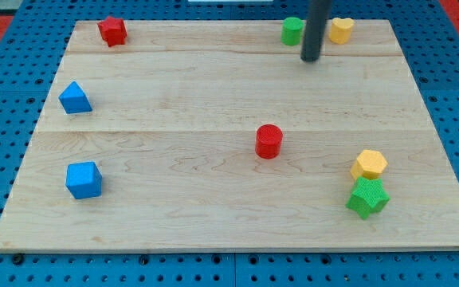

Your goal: Move the hexagon at the top center of the board

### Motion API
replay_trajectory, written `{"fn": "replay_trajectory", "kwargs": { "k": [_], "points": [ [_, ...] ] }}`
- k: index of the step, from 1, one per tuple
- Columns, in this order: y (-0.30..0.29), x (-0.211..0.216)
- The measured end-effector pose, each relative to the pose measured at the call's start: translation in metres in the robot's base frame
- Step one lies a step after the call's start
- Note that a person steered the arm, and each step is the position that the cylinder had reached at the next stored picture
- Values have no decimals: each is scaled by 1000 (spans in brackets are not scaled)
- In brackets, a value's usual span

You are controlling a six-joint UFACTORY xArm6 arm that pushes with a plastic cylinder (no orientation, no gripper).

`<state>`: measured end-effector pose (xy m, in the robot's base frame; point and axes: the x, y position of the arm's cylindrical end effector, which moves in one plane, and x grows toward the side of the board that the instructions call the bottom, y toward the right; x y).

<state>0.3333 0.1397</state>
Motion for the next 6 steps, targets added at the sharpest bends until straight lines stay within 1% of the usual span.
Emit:
{"fn": "replay_trajectory", "kwargs": {
  "k": [1,2,3,4,5,6],
  "points": [
    [51,112],
    [82,184],
    [69,182],
    [8,181],
    [-43,171],
    [-81,171]
  ]
}}
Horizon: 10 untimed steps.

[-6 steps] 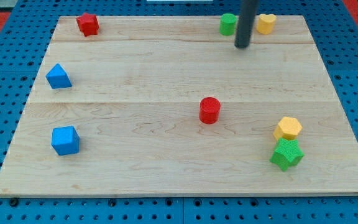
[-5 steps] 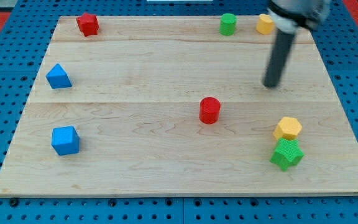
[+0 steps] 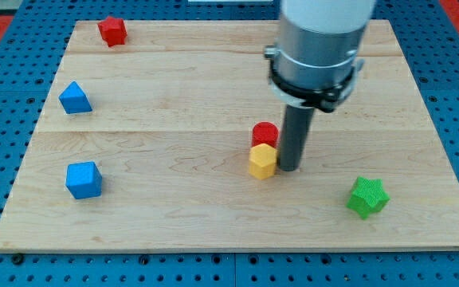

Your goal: Move the hexagon at the top center of the board

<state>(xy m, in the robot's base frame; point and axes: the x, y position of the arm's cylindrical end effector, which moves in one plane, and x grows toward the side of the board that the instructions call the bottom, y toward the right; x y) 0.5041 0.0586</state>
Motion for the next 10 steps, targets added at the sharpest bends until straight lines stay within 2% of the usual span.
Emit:
{"fn": "replay_trajectory", "kwargs": {
  "k": [1,3,4,5,6,7,9,10],
  "points": [
    [-33,9],
    [-32,53],
    [-69,33],
    [-92,-29],
    [-83,-97],
    [-76,-145],
    [-37,-190],
    [-66,-224]
  ]
}}
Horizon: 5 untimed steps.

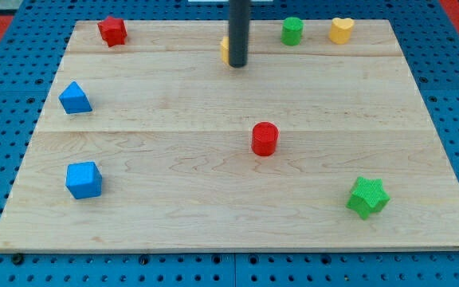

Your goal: Move the hexagon at the top center of the board

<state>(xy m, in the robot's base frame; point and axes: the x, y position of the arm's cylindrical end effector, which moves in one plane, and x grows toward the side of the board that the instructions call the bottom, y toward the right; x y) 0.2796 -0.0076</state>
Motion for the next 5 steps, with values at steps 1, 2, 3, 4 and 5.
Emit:
{"fn": "replay_trajectory", "kwargs": {
  "k": [1,2,3,4,5],
  "points": [
    [-22,26],
    [-39,2],
    [-32,1],
    [-1,-12],
    [7,-15]
  ]
}}
